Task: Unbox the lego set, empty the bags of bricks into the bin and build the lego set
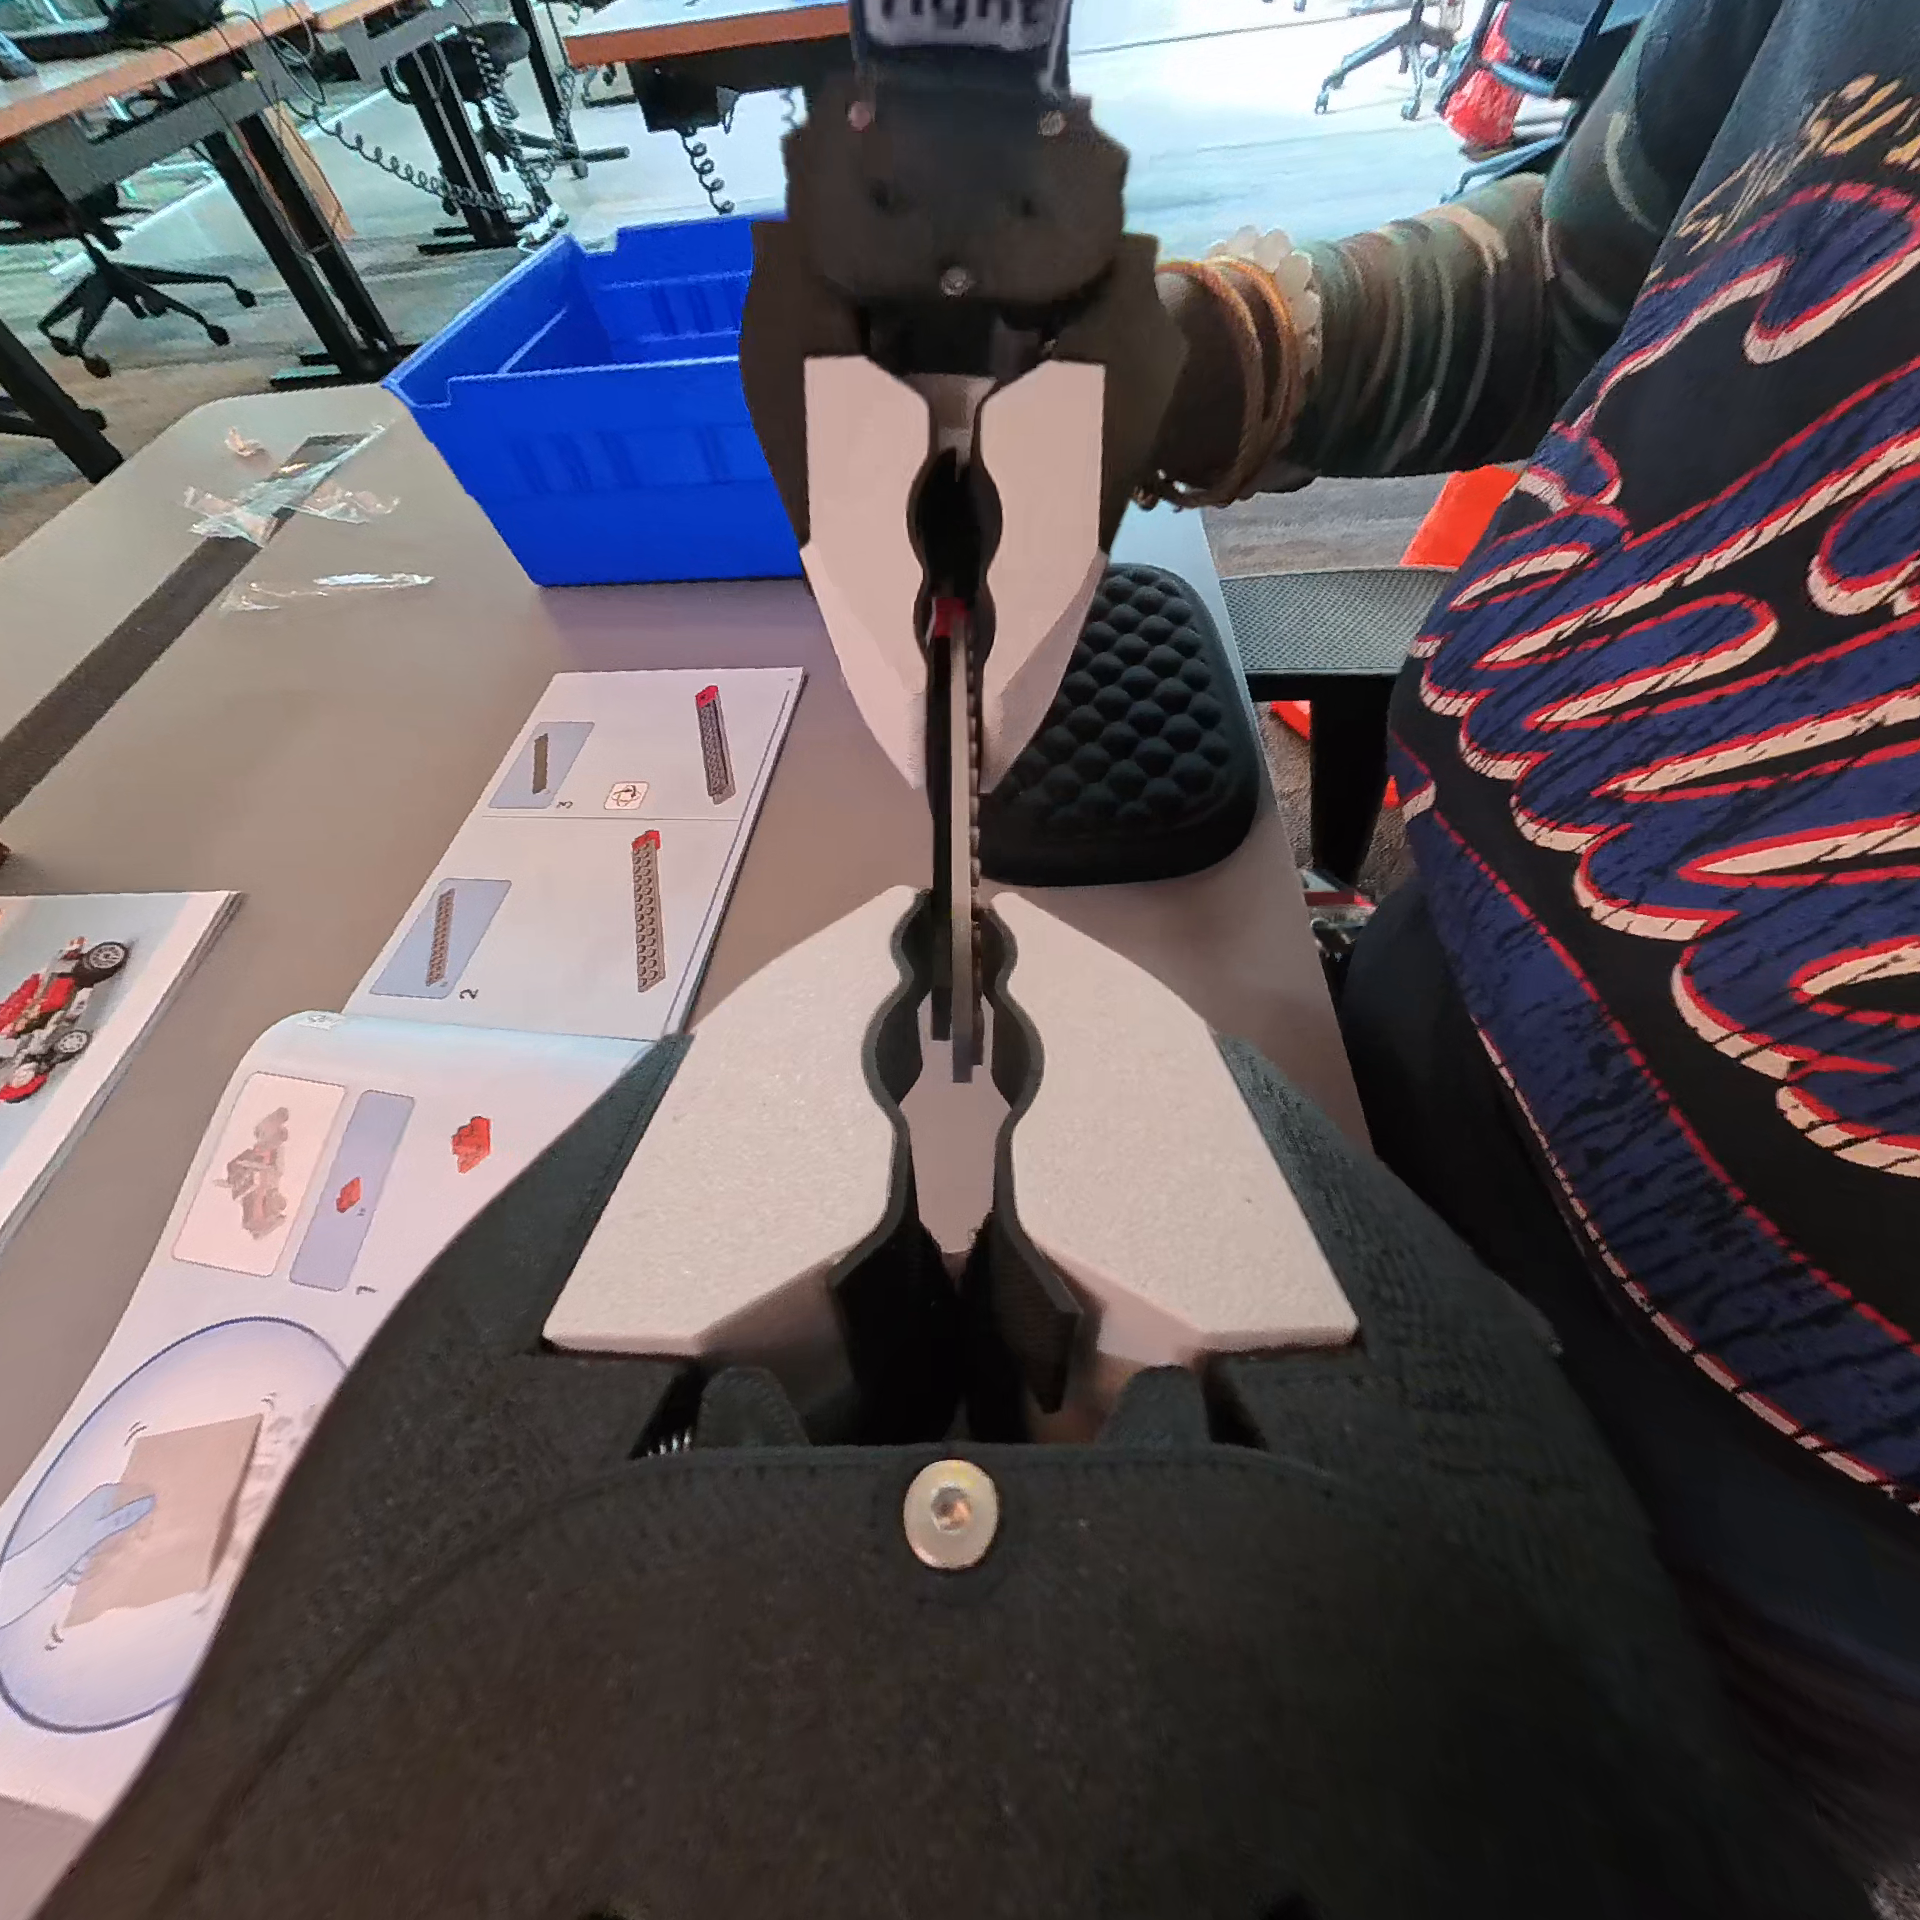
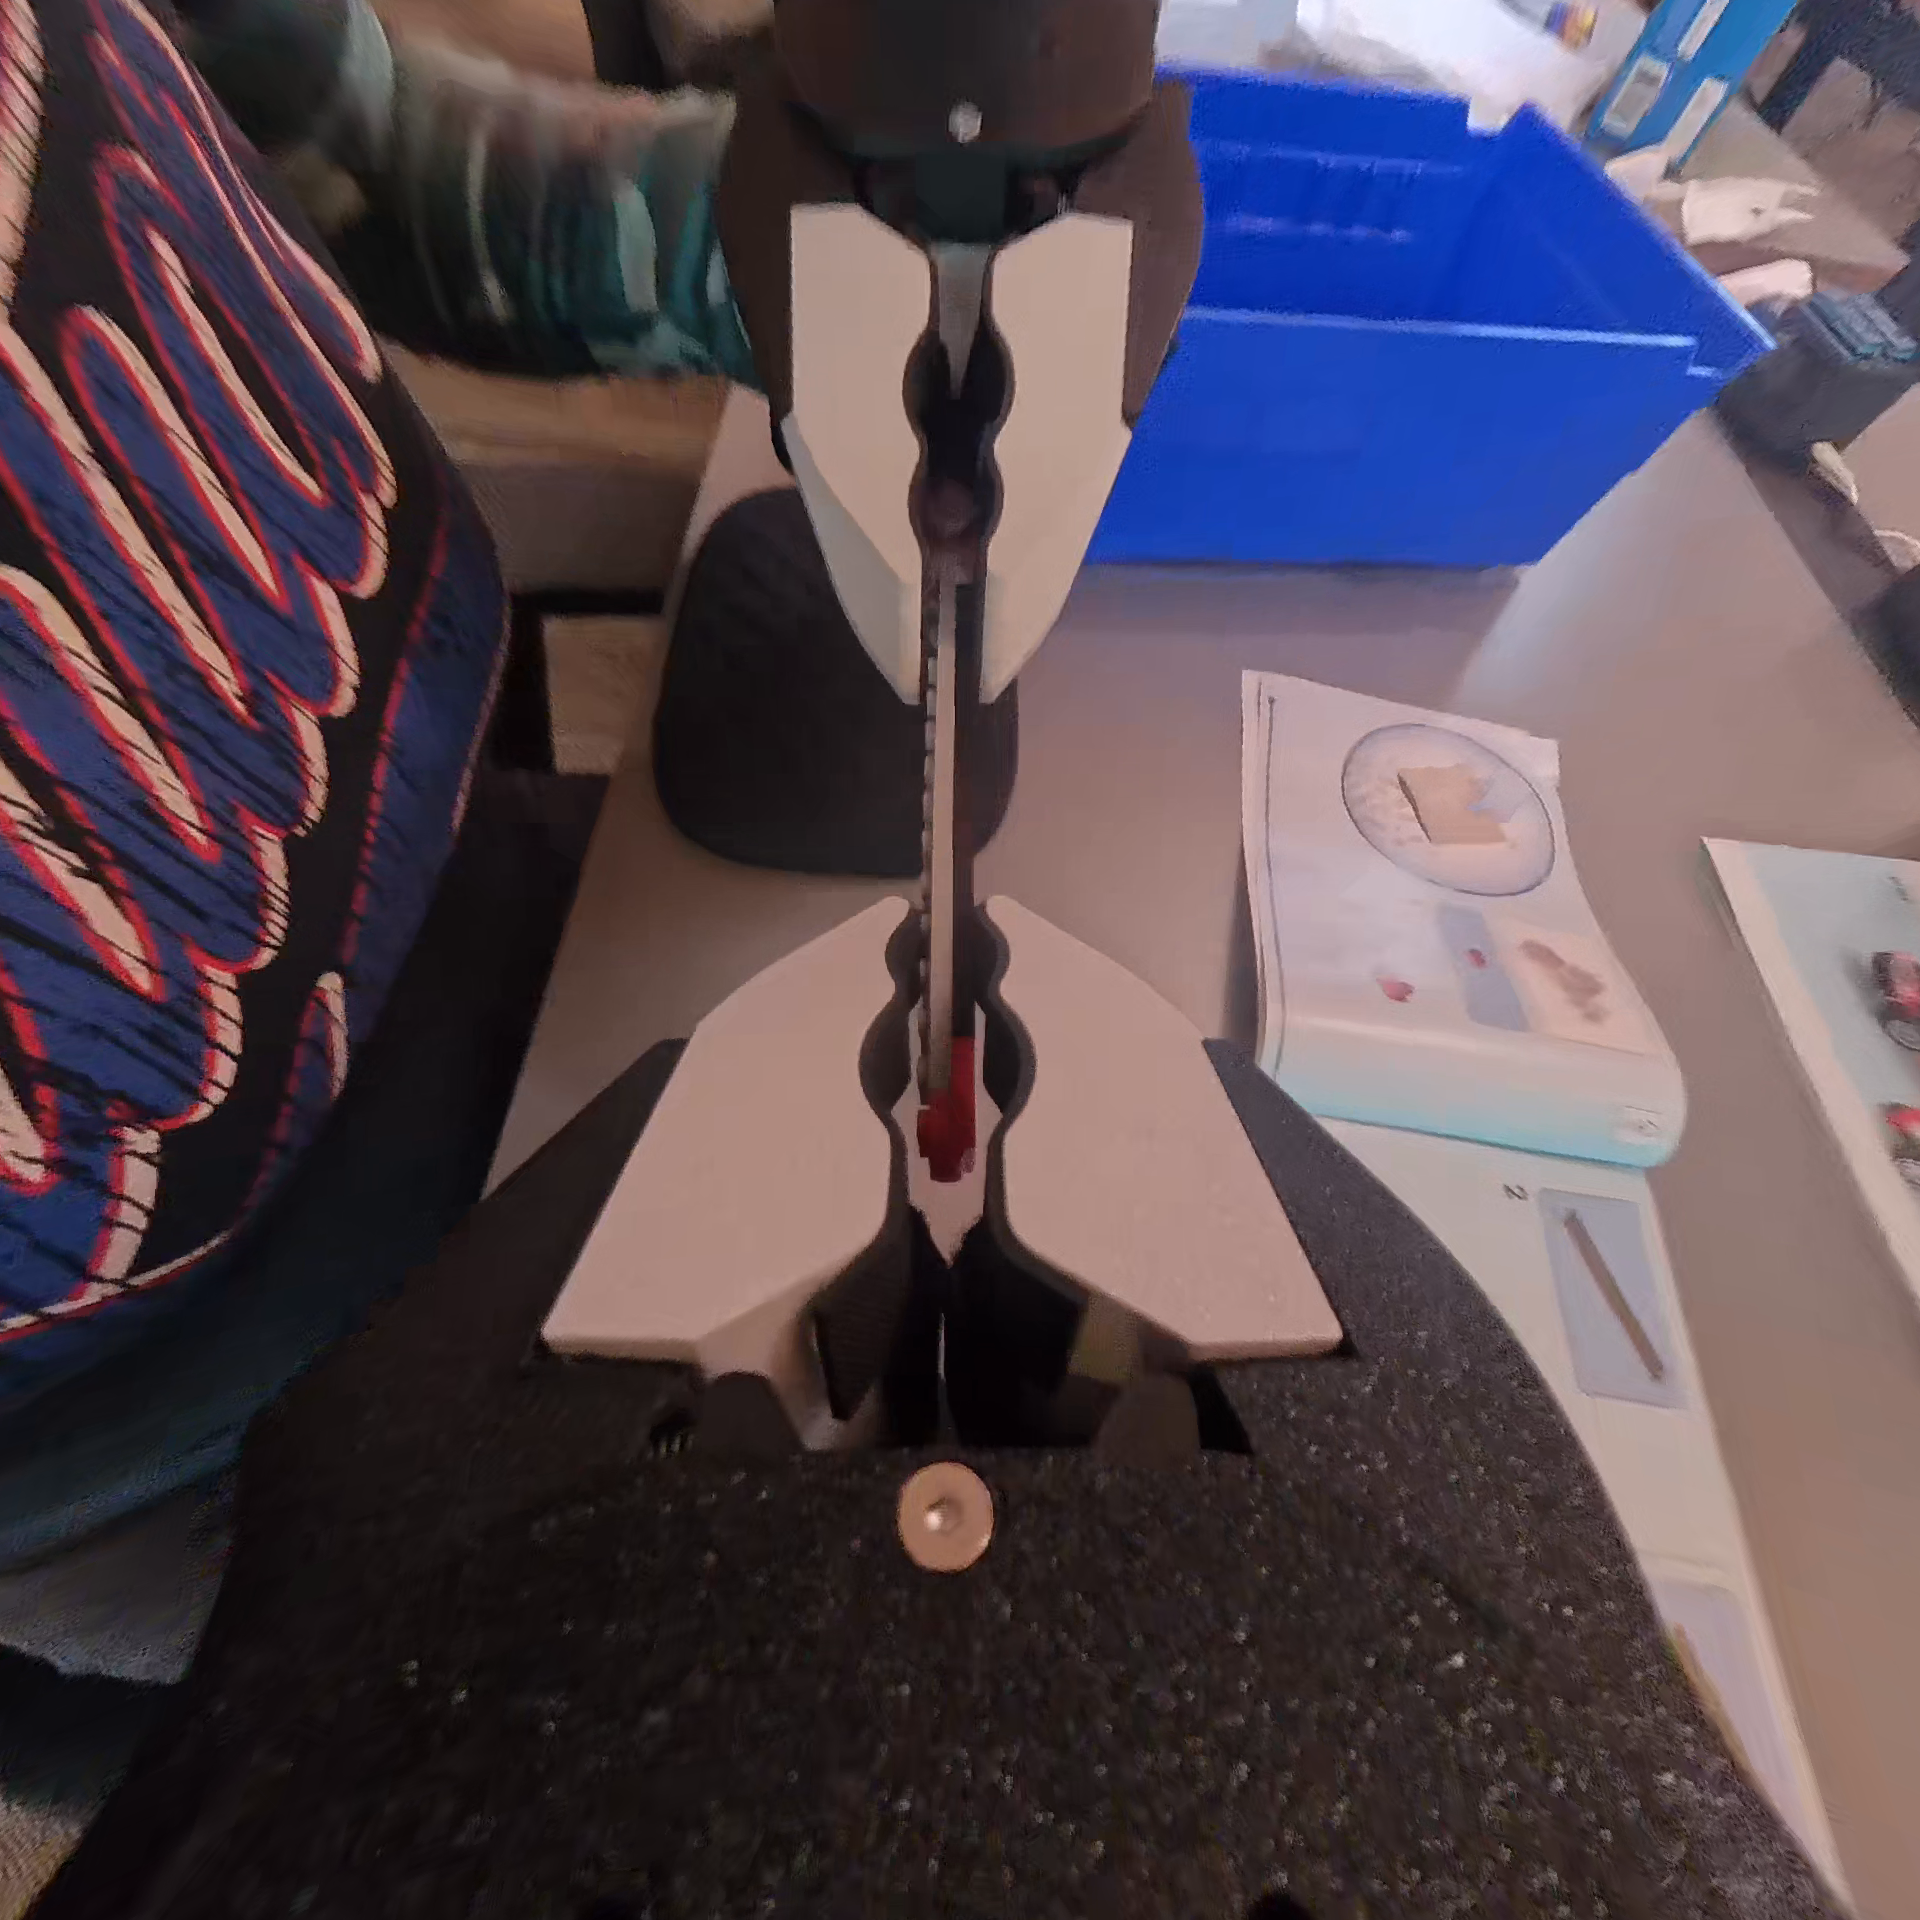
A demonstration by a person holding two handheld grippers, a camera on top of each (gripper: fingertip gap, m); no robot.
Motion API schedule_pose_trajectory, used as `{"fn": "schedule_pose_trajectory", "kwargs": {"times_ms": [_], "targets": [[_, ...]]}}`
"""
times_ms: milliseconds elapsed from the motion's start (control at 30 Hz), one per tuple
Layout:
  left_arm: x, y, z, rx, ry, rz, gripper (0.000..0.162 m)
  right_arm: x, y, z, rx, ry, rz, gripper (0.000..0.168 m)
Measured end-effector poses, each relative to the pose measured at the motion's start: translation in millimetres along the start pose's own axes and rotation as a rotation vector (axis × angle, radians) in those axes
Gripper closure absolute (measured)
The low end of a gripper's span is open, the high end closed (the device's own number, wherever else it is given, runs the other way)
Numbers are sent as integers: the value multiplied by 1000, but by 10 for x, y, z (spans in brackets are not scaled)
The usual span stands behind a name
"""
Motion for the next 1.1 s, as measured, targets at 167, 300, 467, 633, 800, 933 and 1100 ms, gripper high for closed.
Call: {"fn": "schedule_pose_trajectory", "kwargs": {"times_ms": [167, 300, 467, 633, 800, 933, 1100], "targets": [[8, -16, 47, 14, -13, 22, 154, -19, -27, 90, 33, 10, 15, 160], [25, -27, 50, 13, -30, 38, 154, -44, -24, 90, 38, 14, 40, 159], [17, -31, 54, 23, -37, 65, 154, -36, -5, 96, 3, -24, 81, 160], [0, -26, 77, 30, -33, 68, 154, -25, 21, 90, -4, -62, 83, 160], [4, -36, 88, 19, -34, 46, 154, -26, 9, 67, 16, -44, 39, 160], [-18, 4, 114, 63, -32, 68, 153, -6, 3, 61, 106, 0, -105, 160], [-257, 262, 372, 420, 148, 160, 122, 142, 45, 181, 418, 11, -470, 160]]}}
Point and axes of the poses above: each gripper's, where its closed fingertips meet, z back along the fingers, y out of its top, x = y × z across the jaws, the point moved 3 cm from there along z, back along the fingers, and after that the axes turned 7 degrees about z, right-handed, at the moved point
